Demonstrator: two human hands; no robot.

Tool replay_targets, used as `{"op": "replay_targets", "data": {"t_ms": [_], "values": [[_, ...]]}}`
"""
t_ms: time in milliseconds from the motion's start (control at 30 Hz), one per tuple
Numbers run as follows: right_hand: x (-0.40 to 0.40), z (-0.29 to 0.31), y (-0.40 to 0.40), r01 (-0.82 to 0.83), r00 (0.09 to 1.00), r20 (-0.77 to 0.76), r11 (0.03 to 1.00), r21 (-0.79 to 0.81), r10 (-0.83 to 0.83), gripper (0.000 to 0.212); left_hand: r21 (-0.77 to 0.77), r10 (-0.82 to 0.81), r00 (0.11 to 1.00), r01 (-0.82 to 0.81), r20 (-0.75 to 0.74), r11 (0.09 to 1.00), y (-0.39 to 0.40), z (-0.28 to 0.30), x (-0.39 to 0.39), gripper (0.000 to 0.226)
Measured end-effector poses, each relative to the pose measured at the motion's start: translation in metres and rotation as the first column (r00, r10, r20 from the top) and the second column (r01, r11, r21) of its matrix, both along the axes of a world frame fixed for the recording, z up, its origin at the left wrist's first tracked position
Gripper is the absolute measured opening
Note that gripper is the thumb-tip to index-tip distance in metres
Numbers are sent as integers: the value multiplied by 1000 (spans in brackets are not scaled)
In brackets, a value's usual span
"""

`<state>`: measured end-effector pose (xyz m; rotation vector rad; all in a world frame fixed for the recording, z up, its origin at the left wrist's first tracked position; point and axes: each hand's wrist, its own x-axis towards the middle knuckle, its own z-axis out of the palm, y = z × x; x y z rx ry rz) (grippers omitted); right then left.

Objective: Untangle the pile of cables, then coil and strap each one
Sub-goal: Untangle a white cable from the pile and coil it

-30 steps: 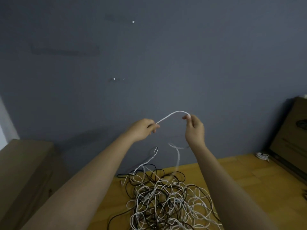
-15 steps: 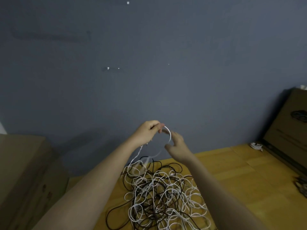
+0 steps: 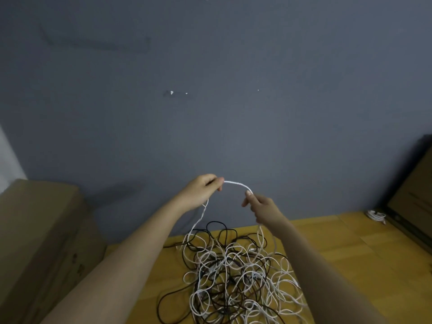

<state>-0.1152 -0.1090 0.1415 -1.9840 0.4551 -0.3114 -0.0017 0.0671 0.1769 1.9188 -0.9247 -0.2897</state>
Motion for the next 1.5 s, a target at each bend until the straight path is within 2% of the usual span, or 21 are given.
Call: {"op": "replay_targets", "data": {"t_ms": [67,133,200,267,333,400,533,667,700,833,933,1000,1067,1133,1200,1267,1367,1433,1500], "values": [[17,11,8,-37,997,-64,997,-67,33,46,-86,-79,979,64,-188,994,4,11,-4,29],[35,16,19,-52,996,-83,978,-202,36,43,-232,-151,925,71,-349,970,7,22,-9,26],[47,10,30,-68,996,-71,926,-371,45,35,-363,-197,888,36,-416,931,13,27,-11,24],[52,-6,47,-178,984,-110,836,-520,140,28,-450,-210,864,-21,-458,893,19,27,-13,24],[53,-25,67,-308,951,-213,717,-625,223,38,-451,-162,852,-94,-497,888,24,21,-16,26],[50,-43,87,-387,922,-266,623,-679,282,48,-441,-120,830,-162,-545,883,31,10,-16,28],[40,-66,111,-451,892,-326,560,-695,313,41,-547,-180,714,-323,-676,773,43,-14,-15,24],[31,-75,122,-482,871,-336,498,-721,358,32,-526,-46,724,-455,-689,718,46,-43,-14,20],[28,-76,124,-487,867,-330,496,-719,373,28,-504,17,735,-481,-678,718,47,-49,-13,19],[19,-83,124,-519,848,-284,592,-616,447,16,-433,204,796,-501,-570,750,51,-75,-9,18],[16,-86,120,-538,841,-286,655,-531,459,18,-299,330,896,-415,-297,859,60,-96,-6,11],[14,-89,116,-557,830,-276,729,-396,484,13,-153,361,926,-374,-109,915,68,-104,-5,24],[12,-90,115,-558,829,-259,766,-319,496,15,-21,305,952,-304,12,952,76,-108,-3,27],[12,-89,111,-536,844,-231,781,-319,485,26,116,225,970,-236,96,965,84,-108,-5,23],[12,-87,107,-490,870,-138,799,-349,474,27,237,180,966,-222,186,946,89,-106,-7,24],[12,-81,103,-435,892,-44,829,-353,449,20,323,139,952,-227,273,919,92,-104,-10,28],[12,-70,96,-345,928,78,919,-190,364,10,406,75,950,-199,303,892,97,-99,-12,29],[14,-64,87,-274,952,140,962,-6,272,17,400,33,952,-160,306,902,102,-100,-12,26],[16,-63,78,-228,968,118,973,26,223,21,408,8,948,-143,317,902,107,-100,-11,31]]}}
